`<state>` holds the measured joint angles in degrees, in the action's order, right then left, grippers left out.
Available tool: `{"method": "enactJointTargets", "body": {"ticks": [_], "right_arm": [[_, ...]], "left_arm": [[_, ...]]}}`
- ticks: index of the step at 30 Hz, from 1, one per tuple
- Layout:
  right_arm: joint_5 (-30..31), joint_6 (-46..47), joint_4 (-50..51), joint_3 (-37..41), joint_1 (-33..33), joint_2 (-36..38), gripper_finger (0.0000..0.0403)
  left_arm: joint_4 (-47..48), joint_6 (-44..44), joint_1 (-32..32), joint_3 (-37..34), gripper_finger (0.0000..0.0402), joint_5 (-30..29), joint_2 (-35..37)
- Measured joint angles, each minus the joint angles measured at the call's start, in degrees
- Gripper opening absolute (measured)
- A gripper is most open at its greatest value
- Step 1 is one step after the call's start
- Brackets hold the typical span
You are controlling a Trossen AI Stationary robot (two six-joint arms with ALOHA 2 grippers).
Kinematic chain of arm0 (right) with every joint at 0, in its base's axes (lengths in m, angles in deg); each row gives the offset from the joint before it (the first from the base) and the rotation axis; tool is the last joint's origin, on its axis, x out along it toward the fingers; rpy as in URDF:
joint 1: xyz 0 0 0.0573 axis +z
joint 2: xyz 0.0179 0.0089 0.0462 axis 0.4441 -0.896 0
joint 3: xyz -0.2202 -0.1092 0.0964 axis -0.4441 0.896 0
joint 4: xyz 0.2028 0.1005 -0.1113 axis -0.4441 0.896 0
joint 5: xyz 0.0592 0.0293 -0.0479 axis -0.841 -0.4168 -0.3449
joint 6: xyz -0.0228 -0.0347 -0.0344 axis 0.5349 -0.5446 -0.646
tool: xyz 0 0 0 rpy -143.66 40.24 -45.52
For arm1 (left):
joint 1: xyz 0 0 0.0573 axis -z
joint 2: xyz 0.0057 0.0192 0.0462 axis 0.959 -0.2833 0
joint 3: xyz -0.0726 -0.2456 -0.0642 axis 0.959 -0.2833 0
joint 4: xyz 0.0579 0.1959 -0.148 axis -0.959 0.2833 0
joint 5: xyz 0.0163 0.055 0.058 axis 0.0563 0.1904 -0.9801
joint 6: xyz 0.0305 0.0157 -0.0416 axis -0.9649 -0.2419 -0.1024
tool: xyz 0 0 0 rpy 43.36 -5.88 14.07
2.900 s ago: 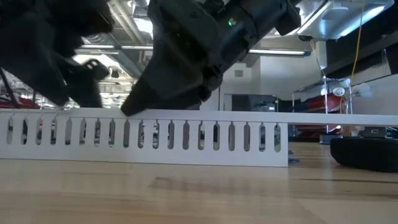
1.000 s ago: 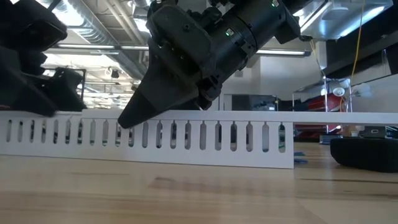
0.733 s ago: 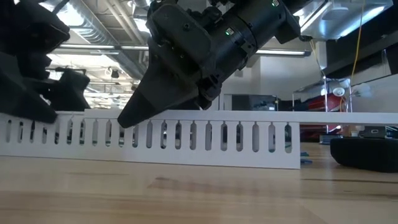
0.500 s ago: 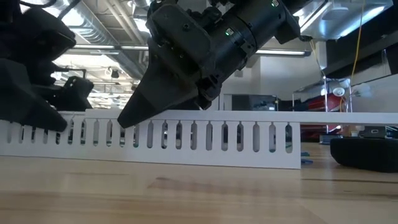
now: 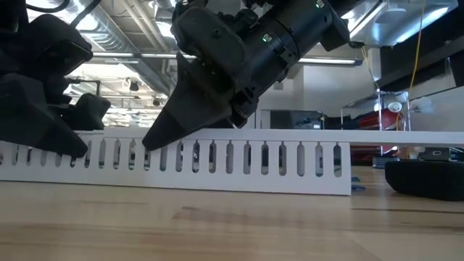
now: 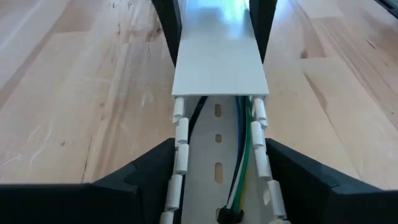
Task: Ziptie cables
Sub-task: Close the white cable duct lid
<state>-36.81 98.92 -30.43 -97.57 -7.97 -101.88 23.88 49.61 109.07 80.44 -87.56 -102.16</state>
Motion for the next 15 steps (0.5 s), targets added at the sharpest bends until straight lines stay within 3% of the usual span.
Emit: {"method": "enactJointTargets", "body": {"ticks": [15], "right_arm": [[1.4,-0.6,-9.3,0.2,-0.5,-2.6,0.0213]], "left_arm": [[-0.6,-1.1,-0.1,0.9,0.0211,1.4,-0.1]]}}
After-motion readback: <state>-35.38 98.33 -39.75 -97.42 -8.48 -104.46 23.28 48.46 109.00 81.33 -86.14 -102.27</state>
